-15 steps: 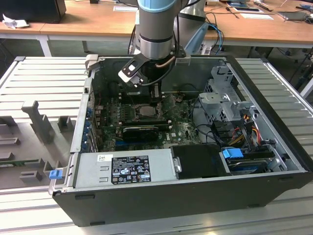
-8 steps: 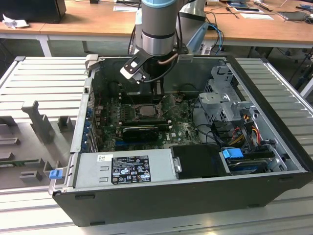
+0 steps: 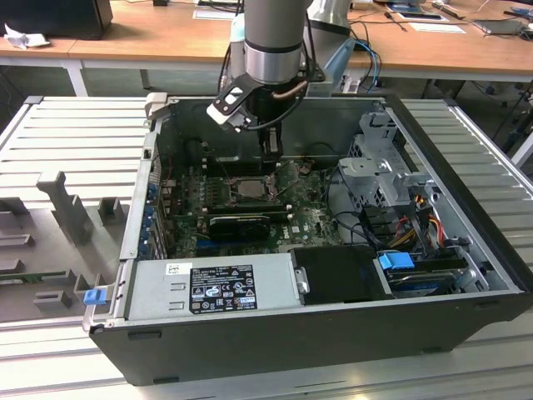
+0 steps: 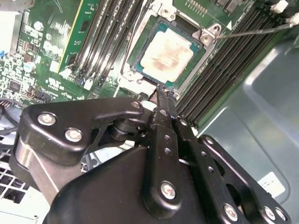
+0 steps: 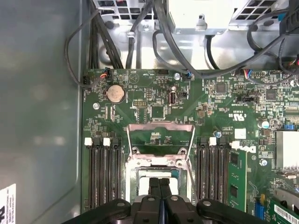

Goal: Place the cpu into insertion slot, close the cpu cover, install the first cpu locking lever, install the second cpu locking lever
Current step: 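Close the cpu cover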

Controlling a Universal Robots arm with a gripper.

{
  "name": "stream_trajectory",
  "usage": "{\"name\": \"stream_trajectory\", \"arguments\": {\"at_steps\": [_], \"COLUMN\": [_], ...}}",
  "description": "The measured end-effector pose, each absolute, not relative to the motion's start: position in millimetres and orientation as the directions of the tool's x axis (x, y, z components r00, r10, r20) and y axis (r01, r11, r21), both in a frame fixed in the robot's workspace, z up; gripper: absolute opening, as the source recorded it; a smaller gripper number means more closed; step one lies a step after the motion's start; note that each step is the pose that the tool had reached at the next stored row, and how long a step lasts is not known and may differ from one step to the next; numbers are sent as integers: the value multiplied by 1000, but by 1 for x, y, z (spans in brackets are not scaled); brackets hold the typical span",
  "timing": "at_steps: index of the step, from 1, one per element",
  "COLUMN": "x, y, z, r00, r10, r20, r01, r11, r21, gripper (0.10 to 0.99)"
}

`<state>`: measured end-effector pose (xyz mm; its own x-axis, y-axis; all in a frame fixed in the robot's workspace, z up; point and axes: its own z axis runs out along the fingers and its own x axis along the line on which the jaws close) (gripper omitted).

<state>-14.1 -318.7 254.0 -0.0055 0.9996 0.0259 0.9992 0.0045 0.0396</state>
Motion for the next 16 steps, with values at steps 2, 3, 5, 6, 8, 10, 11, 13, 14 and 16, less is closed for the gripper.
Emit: {"name": "stream_trajectory", "arguments": {"at_steps": [2, 3, 5, 6, 8, 10, 11, 13, 14, 16], "x": [-11, -11, -8, -5, 3, 11, 13, 22, 24, 35], "y": [-318, -318, -317, -317, -317, -317, -317, -317, -317, -317], "z": [256, 258, 260, 260, 260, 260, 260, 260, 260, 260], "r00": [-5, -6, -5, -6, -5, -5, -5, -5, -5, -5], "r10": [1000, 1000, 1000, 1000, 1000, 1000, 1000, 1000, 1000, 1000], "r20": [25, 26, 26, 26, 26, 26, 26, 26, 26, 26], "r01": [999, 999, 999, 999, 999, 999, 999, 999, 999, 999], "r11": [4, 5, 4, 5, 4, 4, 4, 4, 4, 5], "r21": [39, 39, 38, 38, 38, 37, 36, 35, 35, 33], "gripper": [106, 106, 106, 106, 106, 106, 106, 106, 106, 106]}}
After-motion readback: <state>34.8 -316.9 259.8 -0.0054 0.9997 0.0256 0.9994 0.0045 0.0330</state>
